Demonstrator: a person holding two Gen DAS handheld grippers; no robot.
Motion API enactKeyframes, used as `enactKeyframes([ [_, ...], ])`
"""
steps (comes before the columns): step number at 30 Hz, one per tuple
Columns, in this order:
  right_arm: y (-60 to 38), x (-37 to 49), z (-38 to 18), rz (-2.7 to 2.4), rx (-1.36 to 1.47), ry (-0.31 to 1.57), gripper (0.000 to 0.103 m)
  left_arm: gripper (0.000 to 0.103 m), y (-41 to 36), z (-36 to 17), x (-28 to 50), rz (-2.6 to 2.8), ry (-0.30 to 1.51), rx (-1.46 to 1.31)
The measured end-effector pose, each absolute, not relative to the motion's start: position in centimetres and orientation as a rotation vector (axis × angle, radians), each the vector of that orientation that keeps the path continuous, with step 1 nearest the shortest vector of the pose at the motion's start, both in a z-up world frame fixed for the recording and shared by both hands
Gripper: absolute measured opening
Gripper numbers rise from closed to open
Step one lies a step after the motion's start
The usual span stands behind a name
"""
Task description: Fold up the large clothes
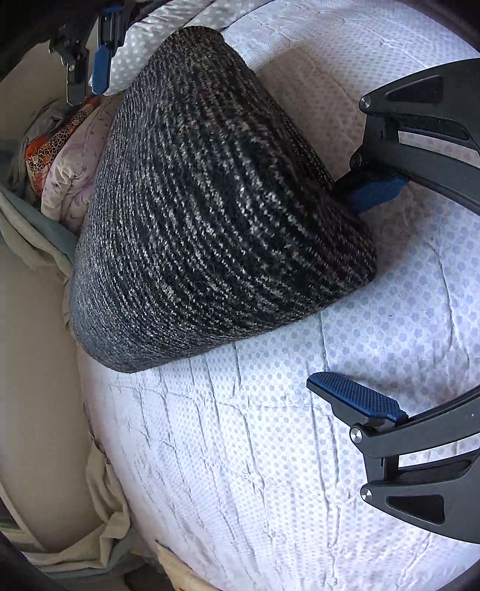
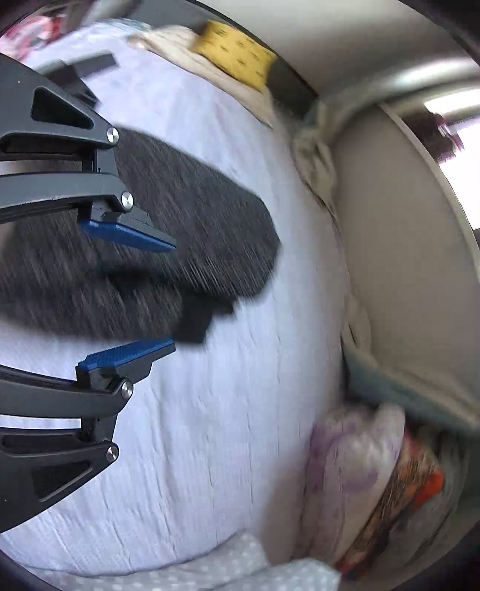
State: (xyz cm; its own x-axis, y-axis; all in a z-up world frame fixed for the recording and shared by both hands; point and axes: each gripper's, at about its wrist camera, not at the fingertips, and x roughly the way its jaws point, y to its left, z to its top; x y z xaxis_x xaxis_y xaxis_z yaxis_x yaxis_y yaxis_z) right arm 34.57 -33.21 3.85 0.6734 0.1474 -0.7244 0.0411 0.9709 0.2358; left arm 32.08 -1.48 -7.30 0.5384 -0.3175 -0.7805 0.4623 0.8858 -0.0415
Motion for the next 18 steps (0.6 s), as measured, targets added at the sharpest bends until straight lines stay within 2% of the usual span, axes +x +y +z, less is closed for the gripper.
enactKeyframes([
  [6, -27.2, 34.6, 1.2, 0.169, 0.182, 0.922, 0.031, 0.086, -1.6, -7.4, 32.4, -0.461, 0.901, 0.17],
  [11, -26.7, 34.4, -2.2, 0.115, 0.137, 1.034, 0.015, 0.086, -1.8, -7.4, 32.5, -0.46, 0.903, 0.175],
  [18, -25.9, 33.1, -5.7, 0.04, 0.091, 1.097, 0.012, 0.084, -1.7, -7.0, 31.8, -0.454, 0.915, 0.151],
])
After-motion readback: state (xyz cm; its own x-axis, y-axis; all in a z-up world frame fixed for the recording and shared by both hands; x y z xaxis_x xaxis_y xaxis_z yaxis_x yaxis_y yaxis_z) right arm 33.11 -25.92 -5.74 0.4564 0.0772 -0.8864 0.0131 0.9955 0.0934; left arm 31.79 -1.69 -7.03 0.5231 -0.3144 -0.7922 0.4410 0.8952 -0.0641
